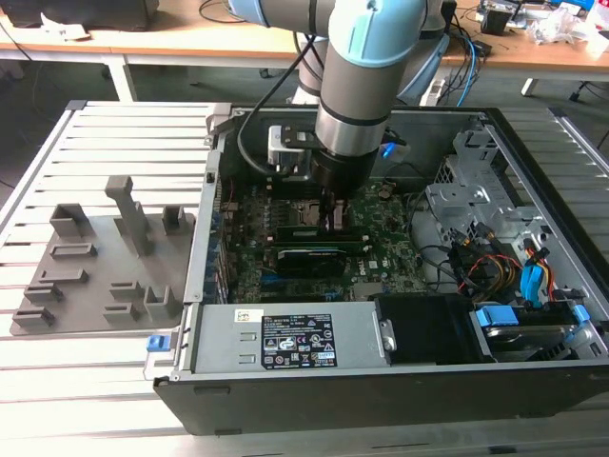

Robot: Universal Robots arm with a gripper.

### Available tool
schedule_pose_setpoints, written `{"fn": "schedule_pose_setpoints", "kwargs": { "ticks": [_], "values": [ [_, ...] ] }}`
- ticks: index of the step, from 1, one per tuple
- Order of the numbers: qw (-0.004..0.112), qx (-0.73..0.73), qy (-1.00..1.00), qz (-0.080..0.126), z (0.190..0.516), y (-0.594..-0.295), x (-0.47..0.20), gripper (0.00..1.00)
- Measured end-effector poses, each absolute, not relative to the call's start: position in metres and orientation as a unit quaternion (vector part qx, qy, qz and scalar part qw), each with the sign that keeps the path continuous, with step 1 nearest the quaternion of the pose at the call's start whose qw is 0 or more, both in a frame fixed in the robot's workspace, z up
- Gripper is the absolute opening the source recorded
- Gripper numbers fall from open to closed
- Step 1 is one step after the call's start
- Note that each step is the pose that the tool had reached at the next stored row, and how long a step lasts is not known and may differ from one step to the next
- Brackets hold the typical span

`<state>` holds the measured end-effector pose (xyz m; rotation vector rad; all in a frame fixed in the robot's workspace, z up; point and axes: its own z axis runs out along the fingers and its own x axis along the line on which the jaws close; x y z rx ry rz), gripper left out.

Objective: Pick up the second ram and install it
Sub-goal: 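Insert the second ram into the second slot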

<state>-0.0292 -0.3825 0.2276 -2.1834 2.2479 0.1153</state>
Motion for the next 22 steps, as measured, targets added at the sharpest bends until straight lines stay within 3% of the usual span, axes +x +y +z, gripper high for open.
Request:
{"fn": "schedule_pose_setpoints", "kwargs": {
  "ticks": [22],
  "values": [
    [0.004,-0.693,0.72,0.037,0.2223,-0.3842,-0.0323,0.14]
  ]
}}
